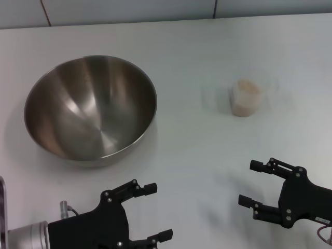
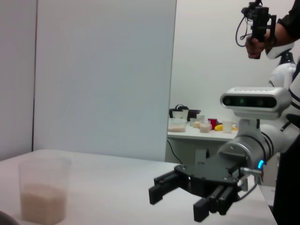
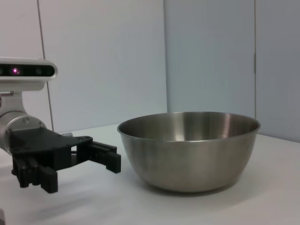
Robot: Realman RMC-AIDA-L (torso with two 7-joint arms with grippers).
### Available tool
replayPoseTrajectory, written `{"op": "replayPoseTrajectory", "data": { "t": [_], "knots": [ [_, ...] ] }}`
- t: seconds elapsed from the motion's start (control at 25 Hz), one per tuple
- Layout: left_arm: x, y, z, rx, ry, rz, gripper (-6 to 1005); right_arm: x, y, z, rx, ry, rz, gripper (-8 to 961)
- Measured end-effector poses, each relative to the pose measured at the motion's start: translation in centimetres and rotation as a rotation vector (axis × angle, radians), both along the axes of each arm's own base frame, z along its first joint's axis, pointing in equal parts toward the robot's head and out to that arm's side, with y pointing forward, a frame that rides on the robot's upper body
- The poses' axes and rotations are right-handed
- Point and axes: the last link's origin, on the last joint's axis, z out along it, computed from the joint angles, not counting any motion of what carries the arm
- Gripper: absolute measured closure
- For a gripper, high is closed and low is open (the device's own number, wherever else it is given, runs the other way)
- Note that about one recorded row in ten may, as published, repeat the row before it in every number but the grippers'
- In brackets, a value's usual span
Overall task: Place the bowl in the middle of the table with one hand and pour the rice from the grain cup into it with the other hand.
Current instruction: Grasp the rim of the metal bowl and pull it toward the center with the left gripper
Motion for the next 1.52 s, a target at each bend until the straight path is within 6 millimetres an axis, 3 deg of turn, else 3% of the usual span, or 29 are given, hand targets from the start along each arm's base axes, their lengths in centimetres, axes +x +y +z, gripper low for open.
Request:
{"op": "replayPoseTrajectory", "data": {
  "t": [0.84, 1.52],
  "knots": [
    [-0.3, 0.2, 1.7, 0.053, -0.061, 0.041, 136, 0.3, -0.2, 0.1, -0.002, -0.011, -0.009, 171],
    [-0.2, 0.1, 1.5, 0.049, -0.063, 0.038, 137, 0.2, -0.1, 0.0, 0.001, -0.011, -0.005, 171]
  ]
}}
